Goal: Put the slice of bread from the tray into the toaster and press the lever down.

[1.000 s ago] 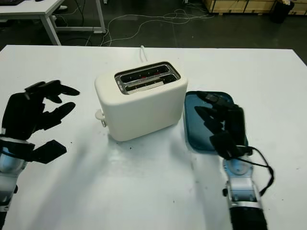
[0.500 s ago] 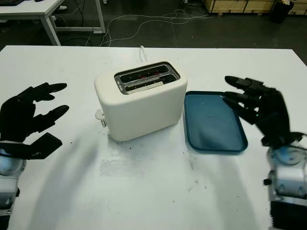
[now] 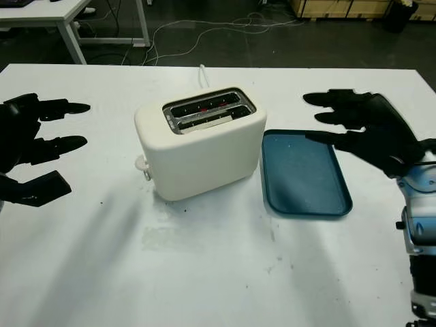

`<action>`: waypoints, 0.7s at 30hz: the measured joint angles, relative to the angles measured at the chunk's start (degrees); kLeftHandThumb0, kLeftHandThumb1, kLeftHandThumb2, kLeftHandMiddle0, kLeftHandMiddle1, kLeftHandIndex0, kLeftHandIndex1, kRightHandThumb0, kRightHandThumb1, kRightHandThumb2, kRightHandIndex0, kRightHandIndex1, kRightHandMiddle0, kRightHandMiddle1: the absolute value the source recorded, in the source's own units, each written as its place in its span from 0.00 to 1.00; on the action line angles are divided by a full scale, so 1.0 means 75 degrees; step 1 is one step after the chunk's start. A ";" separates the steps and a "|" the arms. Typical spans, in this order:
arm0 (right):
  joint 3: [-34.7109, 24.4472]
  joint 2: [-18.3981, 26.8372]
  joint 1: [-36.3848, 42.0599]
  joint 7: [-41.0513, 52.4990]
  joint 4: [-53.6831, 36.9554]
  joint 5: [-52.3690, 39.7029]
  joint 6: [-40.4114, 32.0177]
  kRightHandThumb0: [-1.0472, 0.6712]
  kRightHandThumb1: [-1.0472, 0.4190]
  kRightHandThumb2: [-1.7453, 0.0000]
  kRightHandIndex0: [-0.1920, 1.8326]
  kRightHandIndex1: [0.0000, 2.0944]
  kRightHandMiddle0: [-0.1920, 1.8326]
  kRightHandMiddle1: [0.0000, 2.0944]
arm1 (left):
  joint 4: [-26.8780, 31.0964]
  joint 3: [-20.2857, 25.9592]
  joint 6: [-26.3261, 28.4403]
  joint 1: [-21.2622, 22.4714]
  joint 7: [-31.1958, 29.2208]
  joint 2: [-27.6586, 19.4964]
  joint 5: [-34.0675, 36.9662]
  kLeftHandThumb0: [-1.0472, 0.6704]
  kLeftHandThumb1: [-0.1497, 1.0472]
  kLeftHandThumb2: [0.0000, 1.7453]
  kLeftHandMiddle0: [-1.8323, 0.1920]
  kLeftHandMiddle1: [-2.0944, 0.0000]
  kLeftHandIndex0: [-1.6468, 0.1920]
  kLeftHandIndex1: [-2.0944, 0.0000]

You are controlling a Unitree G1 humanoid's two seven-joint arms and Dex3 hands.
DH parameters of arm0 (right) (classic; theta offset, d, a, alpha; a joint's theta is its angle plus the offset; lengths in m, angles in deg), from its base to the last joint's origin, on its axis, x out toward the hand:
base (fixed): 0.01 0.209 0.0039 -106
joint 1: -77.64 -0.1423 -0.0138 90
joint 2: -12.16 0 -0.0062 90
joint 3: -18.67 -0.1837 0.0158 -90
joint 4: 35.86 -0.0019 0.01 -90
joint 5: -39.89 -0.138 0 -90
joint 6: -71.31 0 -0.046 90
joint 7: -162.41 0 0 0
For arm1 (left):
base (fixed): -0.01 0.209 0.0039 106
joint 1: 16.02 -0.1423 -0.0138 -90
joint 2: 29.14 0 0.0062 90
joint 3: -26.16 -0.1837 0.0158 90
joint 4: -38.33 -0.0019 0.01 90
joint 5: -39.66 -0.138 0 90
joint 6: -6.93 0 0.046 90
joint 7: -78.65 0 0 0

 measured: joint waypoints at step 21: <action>0.0081 -0.0003 0.0044 -0.0058 0.0047 0.0240 0.0113 0.19 0.09 0.96 0.43 0.00 0.38 0.00 | -0.0022 -0.0201 0.0180 0.0051 0.0487 0.0544 -0.0246 0.26 0.89 0.06 0.66 0.50 0.44 0.96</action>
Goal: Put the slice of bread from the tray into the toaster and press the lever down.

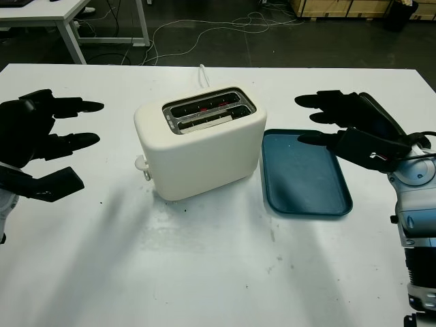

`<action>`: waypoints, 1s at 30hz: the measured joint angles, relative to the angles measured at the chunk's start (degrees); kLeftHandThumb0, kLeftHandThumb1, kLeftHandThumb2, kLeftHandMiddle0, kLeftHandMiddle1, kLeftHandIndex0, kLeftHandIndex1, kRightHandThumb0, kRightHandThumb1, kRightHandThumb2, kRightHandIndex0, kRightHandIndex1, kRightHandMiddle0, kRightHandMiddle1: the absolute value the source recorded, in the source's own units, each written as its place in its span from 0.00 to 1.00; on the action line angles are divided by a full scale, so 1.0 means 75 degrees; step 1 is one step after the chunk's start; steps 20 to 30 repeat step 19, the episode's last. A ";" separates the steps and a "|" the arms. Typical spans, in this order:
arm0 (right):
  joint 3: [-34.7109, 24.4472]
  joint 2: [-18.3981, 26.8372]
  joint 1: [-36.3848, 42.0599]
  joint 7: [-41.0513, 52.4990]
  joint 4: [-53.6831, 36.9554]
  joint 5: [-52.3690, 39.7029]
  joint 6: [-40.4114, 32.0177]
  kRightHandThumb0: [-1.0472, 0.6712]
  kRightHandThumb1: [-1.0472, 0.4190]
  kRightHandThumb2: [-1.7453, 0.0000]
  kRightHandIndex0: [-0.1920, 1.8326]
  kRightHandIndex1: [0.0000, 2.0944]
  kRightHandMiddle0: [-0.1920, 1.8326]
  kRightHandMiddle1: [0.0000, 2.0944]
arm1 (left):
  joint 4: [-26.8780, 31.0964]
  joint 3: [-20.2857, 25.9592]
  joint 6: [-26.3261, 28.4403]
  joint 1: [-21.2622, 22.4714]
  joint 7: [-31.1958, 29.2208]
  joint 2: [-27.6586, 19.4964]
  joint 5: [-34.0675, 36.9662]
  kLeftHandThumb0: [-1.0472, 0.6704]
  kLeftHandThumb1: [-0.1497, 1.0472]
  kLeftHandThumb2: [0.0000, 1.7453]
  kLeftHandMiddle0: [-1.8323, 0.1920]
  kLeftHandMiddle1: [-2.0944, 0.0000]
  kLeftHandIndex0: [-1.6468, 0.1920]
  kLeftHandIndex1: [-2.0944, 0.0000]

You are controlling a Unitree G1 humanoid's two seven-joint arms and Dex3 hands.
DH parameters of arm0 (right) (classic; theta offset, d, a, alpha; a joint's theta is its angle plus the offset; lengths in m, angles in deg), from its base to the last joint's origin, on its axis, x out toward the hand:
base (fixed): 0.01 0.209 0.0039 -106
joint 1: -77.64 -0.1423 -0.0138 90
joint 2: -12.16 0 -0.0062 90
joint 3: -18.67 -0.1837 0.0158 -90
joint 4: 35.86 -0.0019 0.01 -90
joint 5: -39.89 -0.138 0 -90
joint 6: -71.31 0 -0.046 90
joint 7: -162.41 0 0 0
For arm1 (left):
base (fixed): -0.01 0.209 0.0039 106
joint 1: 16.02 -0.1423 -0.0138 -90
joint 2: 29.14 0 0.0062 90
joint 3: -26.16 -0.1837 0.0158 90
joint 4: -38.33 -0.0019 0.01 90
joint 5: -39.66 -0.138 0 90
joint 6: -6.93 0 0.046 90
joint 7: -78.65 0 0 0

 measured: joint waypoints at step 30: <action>-0.0004 -0.0007 0.0048 -0.0037 -0.0026 -0.0006 0.0066 0.18 0.09 0.96 0.43 0.00 0.38 0.00 | 0.0001 0.0001 0.0086 -0.0107 0.0000 0.0046 -0.0012 0.26 0.89 0.05 0.65 0.52 0.43 0.96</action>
